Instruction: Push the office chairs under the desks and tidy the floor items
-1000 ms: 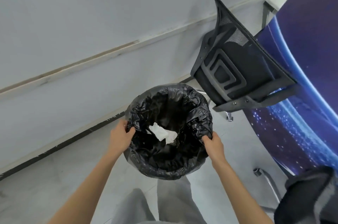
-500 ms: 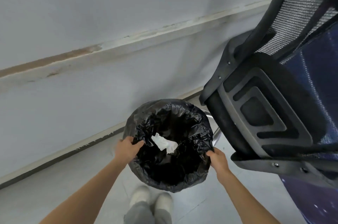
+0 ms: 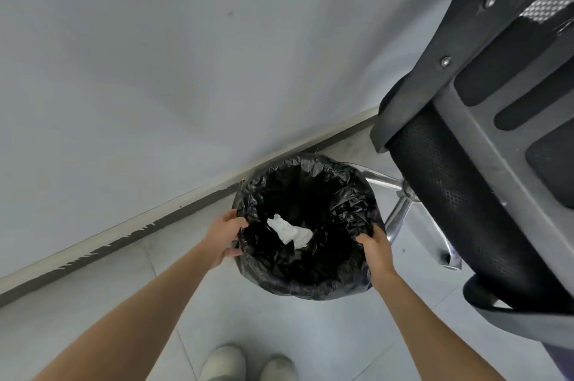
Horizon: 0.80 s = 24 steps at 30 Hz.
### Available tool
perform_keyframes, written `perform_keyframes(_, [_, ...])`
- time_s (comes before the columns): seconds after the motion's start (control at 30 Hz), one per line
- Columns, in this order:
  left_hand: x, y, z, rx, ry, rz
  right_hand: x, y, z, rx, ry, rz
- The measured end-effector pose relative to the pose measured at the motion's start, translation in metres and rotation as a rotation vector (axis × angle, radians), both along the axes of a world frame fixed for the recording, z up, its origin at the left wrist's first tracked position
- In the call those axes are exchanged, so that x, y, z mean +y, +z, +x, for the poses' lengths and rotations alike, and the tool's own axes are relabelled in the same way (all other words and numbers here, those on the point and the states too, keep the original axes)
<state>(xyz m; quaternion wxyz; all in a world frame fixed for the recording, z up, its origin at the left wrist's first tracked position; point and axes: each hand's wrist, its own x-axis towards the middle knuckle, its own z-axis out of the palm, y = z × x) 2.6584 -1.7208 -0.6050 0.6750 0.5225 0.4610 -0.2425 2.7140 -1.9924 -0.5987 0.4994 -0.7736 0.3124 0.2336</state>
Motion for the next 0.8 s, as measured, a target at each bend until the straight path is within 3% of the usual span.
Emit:
perform_keyframes(0.13, [0.001,-0.014,0.004,-0.039,-0.045,0.112,0.008,-0.008,0.003,-0.017,-0.013,0.077])
perform_keyframes(0.27, [0.009,-0.017,0.002,0.114,-0.229,0.315,0.008,-0.021,0.000,0.052,0.070,0.021])
perform_keyframes(0.37, [0.004,-0.004,0.004,0.140,-0.224,0.284,-0.001,-0.035,0.001,0.085,0.097,-0.034])
perform_keyframes(0.6, [-0.003,0.043,-0.007,0.132,-0.229,0.383,0.011,0.032,-0.009,0.112,0.143,-0.057])
perform_keyframes(0.8, [-0.012,0.130,-0.028,-0.077,-0.317,0.421,0.020,0.121,-0.033,-0.004,0.244,-0.105])
